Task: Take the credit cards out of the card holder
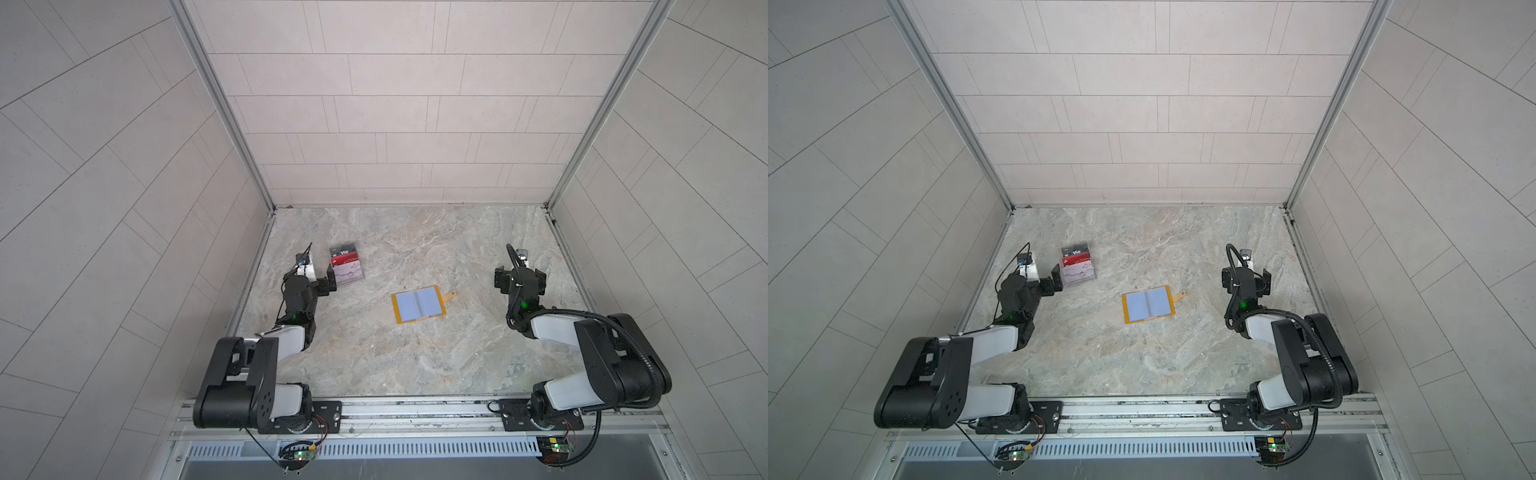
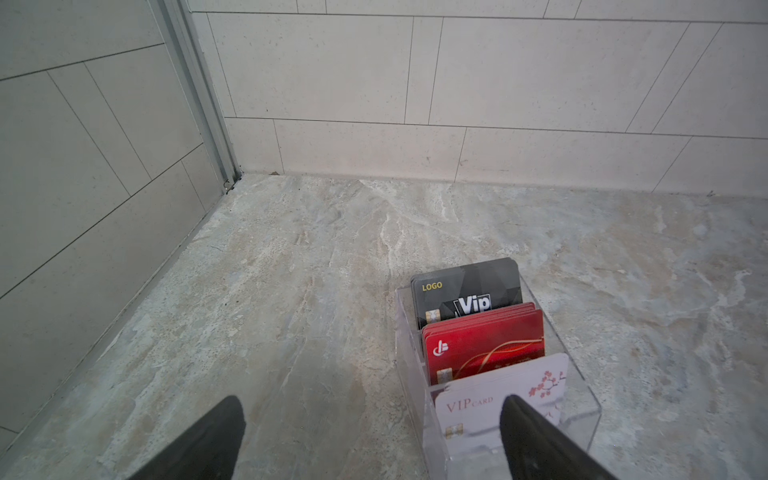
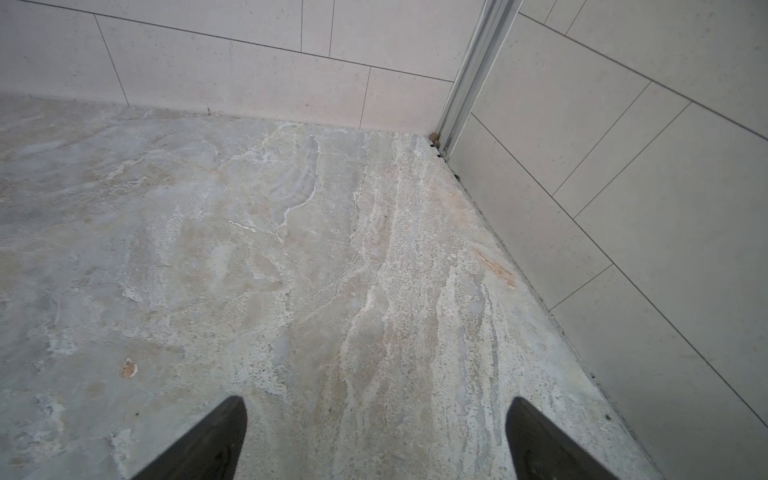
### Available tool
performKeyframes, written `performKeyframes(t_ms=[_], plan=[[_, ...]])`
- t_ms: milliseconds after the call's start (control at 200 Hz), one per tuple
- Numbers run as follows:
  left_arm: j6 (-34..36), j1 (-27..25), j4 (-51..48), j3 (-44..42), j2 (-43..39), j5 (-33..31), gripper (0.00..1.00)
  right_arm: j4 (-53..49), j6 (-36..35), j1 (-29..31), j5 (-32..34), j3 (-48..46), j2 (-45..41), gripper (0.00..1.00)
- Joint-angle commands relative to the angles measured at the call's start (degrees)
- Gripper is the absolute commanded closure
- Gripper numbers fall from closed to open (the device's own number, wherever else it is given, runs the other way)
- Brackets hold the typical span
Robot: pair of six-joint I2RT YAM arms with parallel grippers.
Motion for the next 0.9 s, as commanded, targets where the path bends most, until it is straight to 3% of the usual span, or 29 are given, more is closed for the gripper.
performKeyframes(t_ms=[0, 160, 310, 891], plan=[[3.71, -2.97, 3.8, 1.74, 3.65, -3.93, 0.0, 6.75, -0.58, -0.31, -1.56, -2.06, 1.93, 0.01], [2.88, -3.66, 3.22, 2.31, 4.27, -7.98, 0.0, 13.31, -2.0, -0.22, -1.54, -2.72, 5.9, 0.0], [2.16, -2.64, 2.51, 2.94, 4.76, -7.04, 0.0, 7.33, -1.42, -0.27, -0.95, -0.49, 4.99, 0.0], [2.29, -2.73, 3.13, 2.41, 4.24, -6.92, 0.0, 8.52, -1.11, -0.26, -0.77, -0.79, 5.36, 0.01]])
